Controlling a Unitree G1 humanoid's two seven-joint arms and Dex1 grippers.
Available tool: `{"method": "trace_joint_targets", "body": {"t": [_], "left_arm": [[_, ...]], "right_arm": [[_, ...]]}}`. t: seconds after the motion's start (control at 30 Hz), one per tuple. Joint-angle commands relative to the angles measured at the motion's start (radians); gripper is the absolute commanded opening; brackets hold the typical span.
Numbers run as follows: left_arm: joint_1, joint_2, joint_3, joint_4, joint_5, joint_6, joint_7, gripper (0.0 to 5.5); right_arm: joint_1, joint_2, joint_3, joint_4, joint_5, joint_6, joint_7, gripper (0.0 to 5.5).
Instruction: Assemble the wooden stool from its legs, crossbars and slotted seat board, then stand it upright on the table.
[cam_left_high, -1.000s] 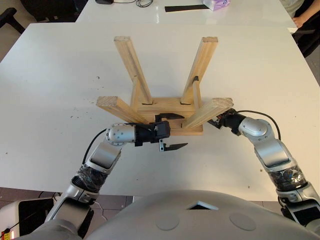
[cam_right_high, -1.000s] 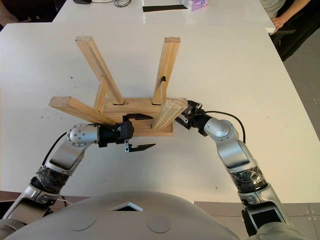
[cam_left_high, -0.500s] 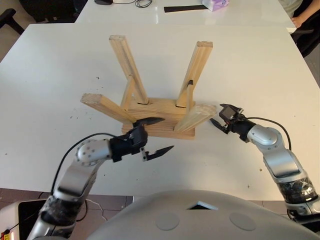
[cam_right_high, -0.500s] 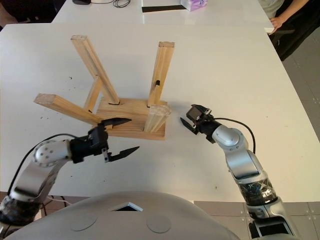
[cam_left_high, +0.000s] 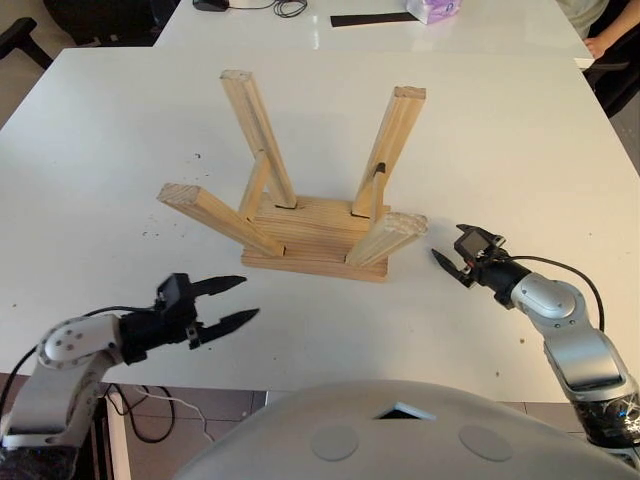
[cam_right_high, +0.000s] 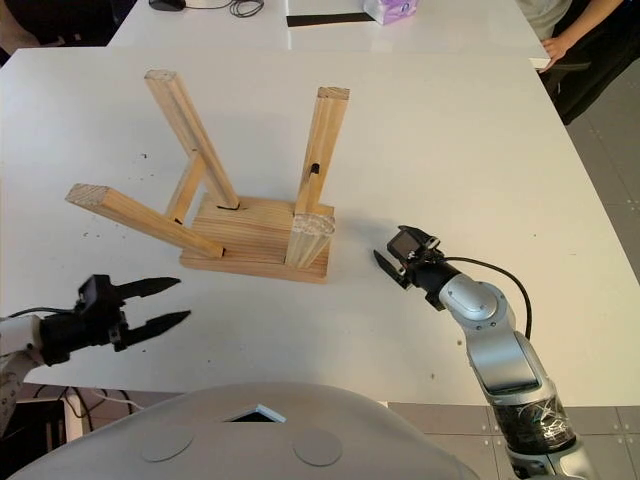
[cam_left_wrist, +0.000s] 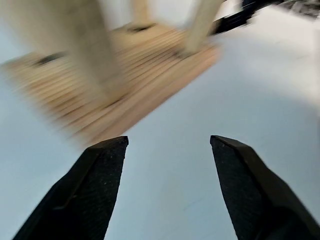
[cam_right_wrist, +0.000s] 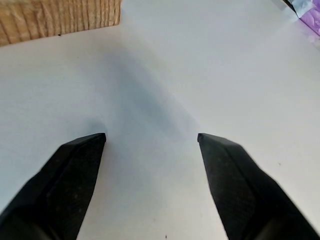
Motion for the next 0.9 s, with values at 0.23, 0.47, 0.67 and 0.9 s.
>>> {"method": "trace_joint_targets", "body": {"t": [0.23,0.47,0.67,0.9], "left_arm": [[-0.346,-0.042,-0.09,0.379,0.326,-0.389,0.129,3.12],[-0.219,-0.076,-0.195,0.395,0.423,-0.551,0.144,3.12],[-0.247,-0.102,-0.259,0.303,0.362,-0.524,0.142,3.12],[-0.168,-0.081,-0.263,0.014,0.191,-0.366,0.109,3.12]], "right_arm": [[0.034,-0.013,0.063,-0.107,0.007,0.085,0.059,3.43],[-0.037,0.009,0.165,-0.098,-0.012,0.095,0.076,3.43],[-0.019,0.014,0.201,-0.154,0.02,0.117,0.095,3.43],[-0.011,-0.007,0.118,-0.265,0.123,0.182,0.151,3.43]]}}
